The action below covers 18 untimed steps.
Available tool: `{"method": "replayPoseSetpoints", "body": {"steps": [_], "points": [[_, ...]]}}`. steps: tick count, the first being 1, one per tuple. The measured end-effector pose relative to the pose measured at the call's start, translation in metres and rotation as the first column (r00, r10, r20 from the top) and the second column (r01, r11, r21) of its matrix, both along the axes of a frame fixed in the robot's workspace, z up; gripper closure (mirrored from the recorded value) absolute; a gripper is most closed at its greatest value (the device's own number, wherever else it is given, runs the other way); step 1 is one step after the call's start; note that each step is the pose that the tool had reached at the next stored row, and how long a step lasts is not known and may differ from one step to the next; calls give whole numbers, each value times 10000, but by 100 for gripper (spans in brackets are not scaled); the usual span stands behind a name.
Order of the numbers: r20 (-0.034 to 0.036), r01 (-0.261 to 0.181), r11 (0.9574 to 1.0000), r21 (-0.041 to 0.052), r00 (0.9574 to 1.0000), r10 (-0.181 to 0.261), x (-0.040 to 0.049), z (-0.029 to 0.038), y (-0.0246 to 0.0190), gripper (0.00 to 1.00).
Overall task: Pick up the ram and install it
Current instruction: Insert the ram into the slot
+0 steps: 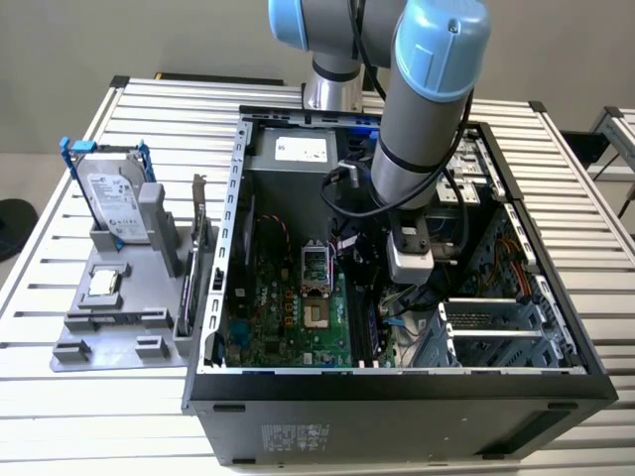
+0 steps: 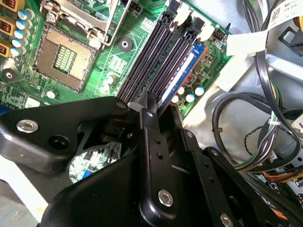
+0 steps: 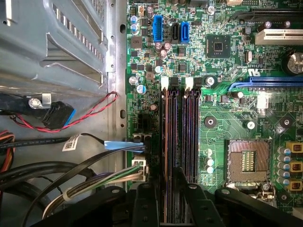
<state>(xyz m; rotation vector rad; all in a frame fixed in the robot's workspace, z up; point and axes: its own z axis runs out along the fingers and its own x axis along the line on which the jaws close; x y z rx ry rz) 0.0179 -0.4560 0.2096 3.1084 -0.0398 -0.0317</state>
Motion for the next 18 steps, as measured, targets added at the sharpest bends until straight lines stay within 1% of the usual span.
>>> {"method": "replayPoseSetpoints", "body": {"steps": [3,4,9,11,13,15,16,18], "points": [[0,0,10000,1,10000,0,0,1,0,0],[-1,0,10000,-3,10000,0,0,14,-1,0],[0,0,10000,1,10000,0,0,230,0,0],[-1,0,10000,0,10000,0,0,305,0,0],[0,0,10000,0,10000,0,0,350,0,0],[1,0,10000,4,10000,0,0,355,0,0],[0,0,10000,3,10000,0,0,357,0,100],[0,0,10000,1,10000,0,0,361,0,100]]}}
